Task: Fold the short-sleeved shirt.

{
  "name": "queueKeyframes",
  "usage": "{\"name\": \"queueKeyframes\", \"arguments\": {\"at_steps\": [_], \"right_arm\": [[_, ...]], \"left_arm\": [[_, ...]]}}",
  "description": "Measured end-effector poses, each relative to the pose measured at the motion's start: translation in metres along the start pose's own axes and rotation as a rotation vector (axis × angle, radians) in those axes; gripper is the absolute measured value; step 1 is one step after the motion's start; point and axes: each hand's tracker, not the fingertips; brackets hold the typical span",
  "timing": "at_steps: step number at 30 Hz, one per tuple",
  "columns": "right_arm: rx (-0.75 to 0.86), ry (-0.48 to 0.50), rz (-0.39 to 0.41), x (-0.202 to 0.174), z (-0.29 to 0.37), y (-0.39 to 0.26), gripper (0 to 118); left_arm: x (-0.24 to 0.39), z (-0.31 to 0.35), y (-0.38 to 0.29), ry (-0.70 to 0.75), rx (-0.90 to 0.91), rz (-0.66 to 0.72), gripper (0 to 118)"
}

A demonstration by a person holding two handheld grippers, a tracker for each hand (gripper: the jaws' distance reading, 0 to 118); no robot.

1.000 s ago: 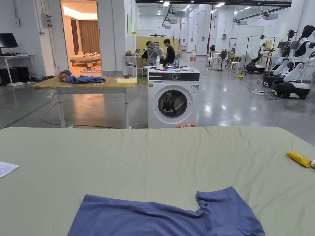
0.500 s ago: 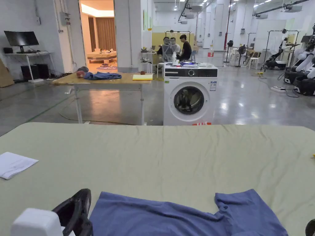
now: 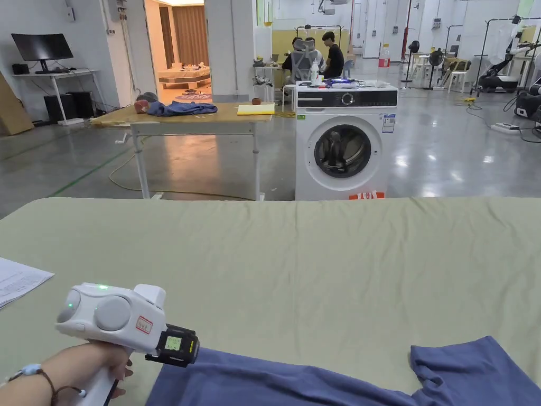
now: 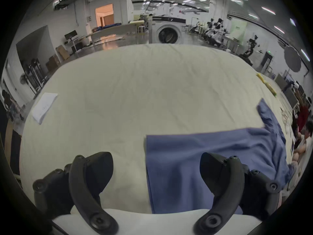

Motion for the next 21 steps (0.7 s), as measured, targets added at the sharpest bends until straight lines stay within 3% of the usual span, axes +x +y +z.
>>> {"name": "queueKeyframes", "arguments": {"at_steps": [6,10,12,13,14,15,17,19,21], "right_arm": [[0.002,0.008,-0.044,-0.006,-0.029,-0.004,0],[-0.018,0.023,-0.038,-0.009,-0.035,-0.007,0],[-0.027,0.024,-0.039,-0.007,-0.032,-0.011,0],[-0.031,0.025,-0.044,-0.007,-0.032,-0.011,0],[-0.035,0.024,-0.050,-0.007,-0.031,-0.011,0],[-0.038,0.023,-0.055,-0.006,-0.027,-0.011,0],[-0.044,0.020,-0.067,-0.004,-0.024,-0.009,0],[-0.044,0.021,-0.083,0.000,-0.018,-0.007,0],[-0.032,0.014,-0.110,0.008,-0.014,0.000,0]], "left_arm": [[-0.014,-0.059,-0.008,0.018,-0.098,0.037,94],[0.003,-0.056,-0.020,0.053,-0.022,-0.112,95],[0.011,-0.048,-0.023,0.062,0.024,-0.172,74],[0.017,-0.043,-0.027,0.053,0.052,-0.199,54],[0.024,-0.035,-0.032,0.039,0.090,-0.233,16],[0.030,-0.031,-0.036,0.016,0.114,-0.254,0],[0.044,-0.024,-0.044,0.040,0.121,-0.286,0],[0.045,-0.013,-0.052,0.001,0.140,-0.245,0],[0.051,0.013,-0.062,0.011,0.272,-0.166,0]]}}
